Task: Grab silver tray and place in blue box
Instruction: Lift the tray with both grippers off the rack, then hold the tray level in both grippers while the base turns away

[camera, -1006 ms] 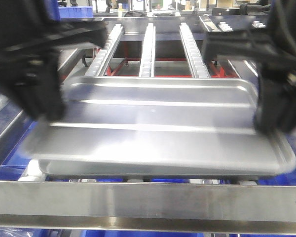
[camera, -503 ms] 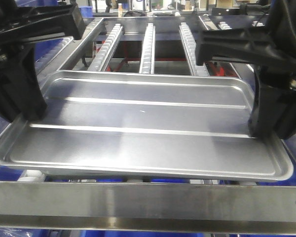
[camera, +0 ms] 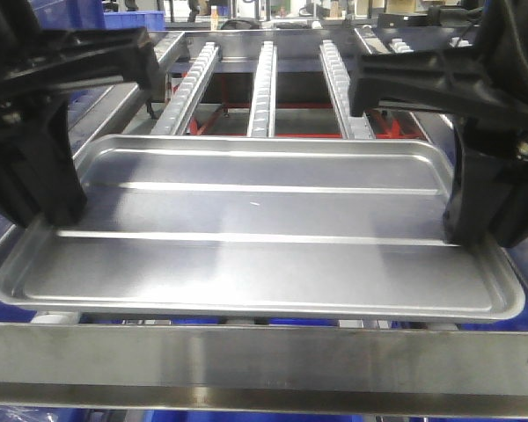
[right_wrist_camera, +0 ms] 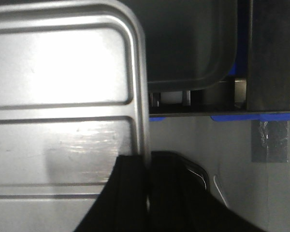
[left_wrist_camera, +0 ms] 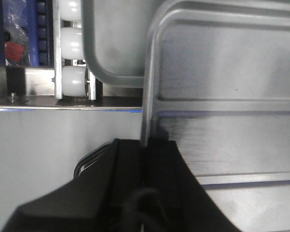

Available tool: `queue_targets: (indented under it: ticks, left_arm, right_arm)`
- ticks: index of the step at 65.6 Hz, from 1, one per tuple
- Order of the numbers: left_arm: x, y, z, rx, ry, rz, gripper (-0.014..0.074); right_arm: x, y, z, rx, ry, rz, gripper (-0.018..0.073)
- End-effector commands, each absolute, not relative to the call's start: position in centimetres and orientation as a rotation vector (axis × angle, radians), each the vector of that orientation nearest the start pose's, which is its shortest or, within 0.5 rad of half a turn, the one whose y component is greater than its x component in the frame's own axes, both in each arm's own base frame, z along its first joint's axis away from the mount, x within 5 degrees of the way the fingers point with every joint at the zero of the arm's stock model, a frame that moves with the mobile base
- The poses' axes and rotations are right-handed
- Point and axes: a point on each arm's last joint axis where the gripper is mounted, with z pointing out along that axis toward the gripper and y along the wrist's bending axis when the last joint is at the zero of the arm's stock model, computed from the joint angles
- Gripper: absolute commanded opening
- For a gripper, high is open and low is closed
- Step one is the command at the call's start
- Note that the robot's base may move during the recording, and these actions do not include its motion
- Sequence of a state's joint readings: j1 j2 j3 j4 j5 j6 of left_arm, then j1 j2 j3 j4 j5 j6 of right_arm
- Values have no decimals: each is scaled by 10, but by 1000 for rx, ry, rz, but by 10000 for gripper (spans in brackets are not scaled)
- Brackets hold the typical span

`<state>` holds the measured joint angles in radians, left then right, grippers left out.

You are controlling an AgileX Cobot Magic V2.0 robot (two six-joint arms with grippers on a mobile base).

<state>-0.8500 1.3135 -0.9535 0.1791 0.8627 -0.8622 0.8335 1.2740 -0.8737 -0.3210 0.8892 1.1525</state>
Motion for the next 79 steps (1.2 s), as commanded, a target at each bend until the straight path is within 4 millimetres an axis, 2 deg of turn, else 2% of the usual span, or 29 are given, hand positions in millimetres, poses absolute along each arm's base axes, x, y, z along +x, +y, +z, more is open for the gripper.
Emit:
queue_targets:
  ticks: [1, 79]
  left_arm:
    - [176, -182, 292, 104, 2654, -355, -104]
    - [176, -182, 292, 104, 2654, -355, -104]
  right_arm:
    - [176, 155, 281, 200, 2618, 234, 54]
    - [176, 155, 281, 200, 2618, 234, 54]
